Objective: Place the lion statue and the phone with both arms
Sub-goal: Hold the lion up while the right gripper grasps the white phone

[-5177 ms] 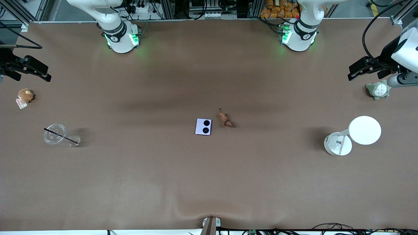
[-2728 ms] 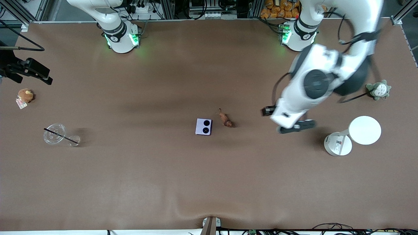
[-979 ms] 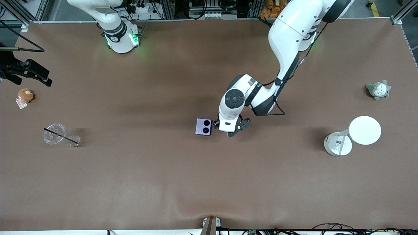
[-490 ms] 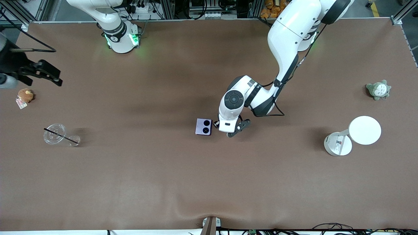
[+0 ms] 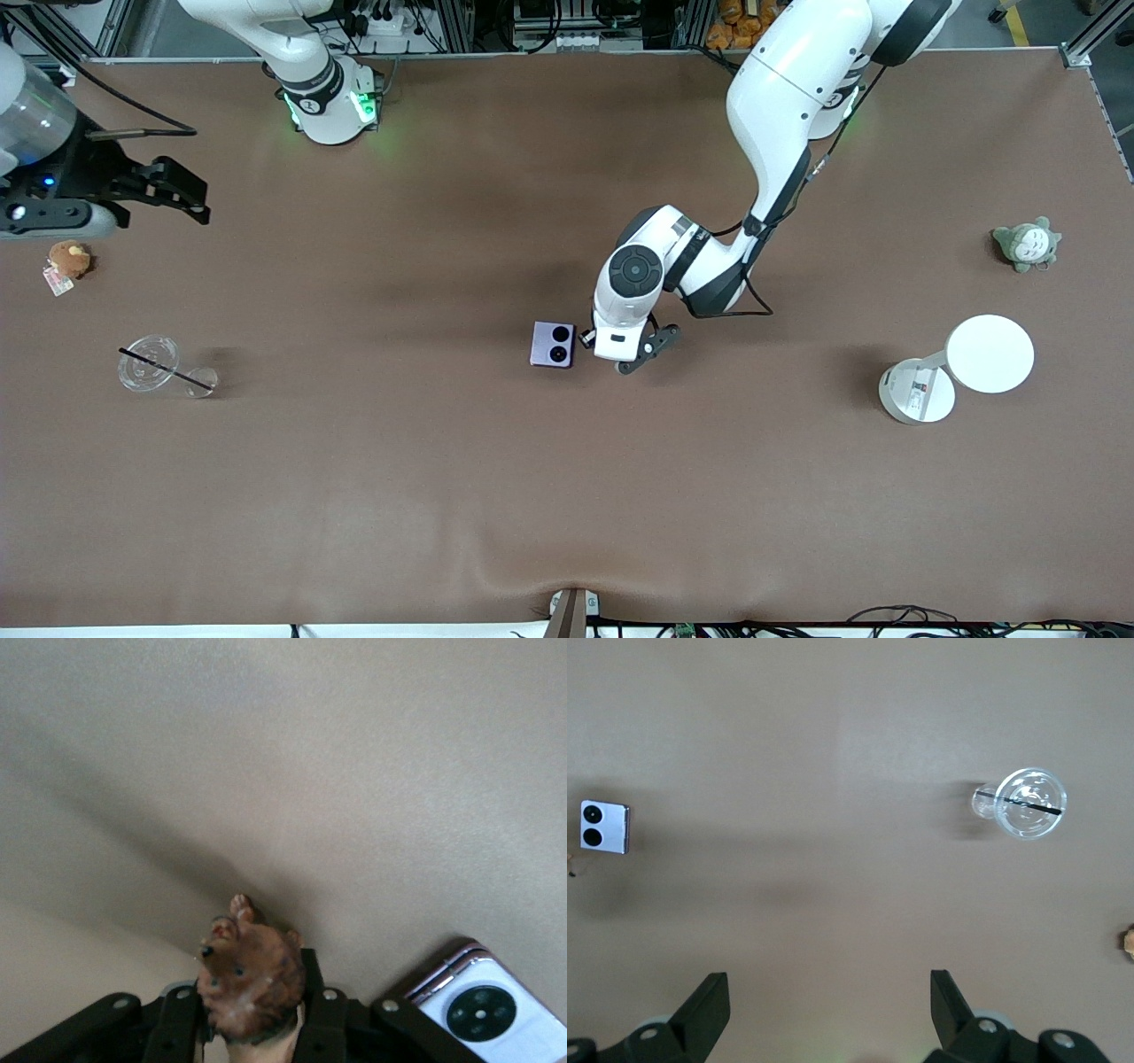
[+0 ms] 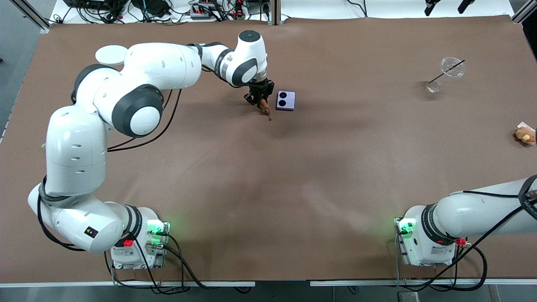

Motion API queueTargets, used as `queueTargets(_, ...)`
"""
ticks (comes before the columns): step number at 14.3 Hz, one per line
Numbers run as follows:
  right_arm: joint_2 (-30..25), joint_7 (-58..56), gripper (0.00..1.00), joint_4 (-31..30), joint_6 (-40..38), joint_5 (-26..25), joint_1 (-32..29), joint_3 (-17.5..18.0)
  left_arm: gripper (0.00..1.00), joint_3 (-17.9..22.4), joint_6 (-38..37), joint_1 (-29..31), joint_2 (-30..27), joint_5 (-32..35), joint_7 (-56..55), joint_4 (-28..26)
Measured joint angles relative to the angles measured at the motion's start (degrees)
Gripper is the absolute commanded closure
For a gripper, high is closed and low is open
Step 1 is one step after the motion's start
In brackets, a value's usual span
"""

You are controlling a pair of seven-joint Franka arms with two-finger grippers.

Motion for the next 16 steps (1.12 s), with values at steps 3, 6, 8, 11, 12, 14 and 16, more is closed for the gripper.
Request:
queueTargets(3, 1.32, 0.01, 0.0, -0.43, 1.01, 0.05, 1.55, 0.03, 1.0, 0.2, 0.0, 0.28, -0.14, 0.21, 0.4, 0.78)
queueTargets(6, 4.17, 0.63, 0.0, -0.55, 2.82, 1.34, 4.21, 0.12, 1.0, 0.38, -0.08, 0.66, -0.72, 0.28, 0.9, 1.16)
queueTargets(8, 6.31, 3.71, 0.0, -0.59, 4.41, 3.57, 6.15, 0.18, 1.0, 0.52, -0.16, 0.96, -1.23, 0.29, 0.92, 1.27)
queueTargets(11, 10.67, 9.79, 0.0, -0.64, 8.19, 6.1, 9.7, 0.23, 1.0, 0.52, -1.93, 2.24, -2.87, 0.32, 1.39, 1.37)
queueTargets(12, 12.27, 11.62, 0.0, -0.65, 9.99, 6.19, 10.96, 0.26, 1.0, 0.53, -2.62, 2.53, -3.54, 0.32, 1.97, 1.38)
queueTargets(14, 15.7, 15.54, 0.0, -0.67, 14.36, 6.23, 13.75, 0.29, 1.0, 0.53, -4.48, 2.99, -4.92, 0.33, 2.95, 1.42)
queueTargets(16, 18.98, 19.44, 0.0, -0.61, 18.93, 6.23, 16.1, 0.29, 1.0, 0.53, -6.05, 3.54, -6.07, 0.34, 4.24, 1.43)
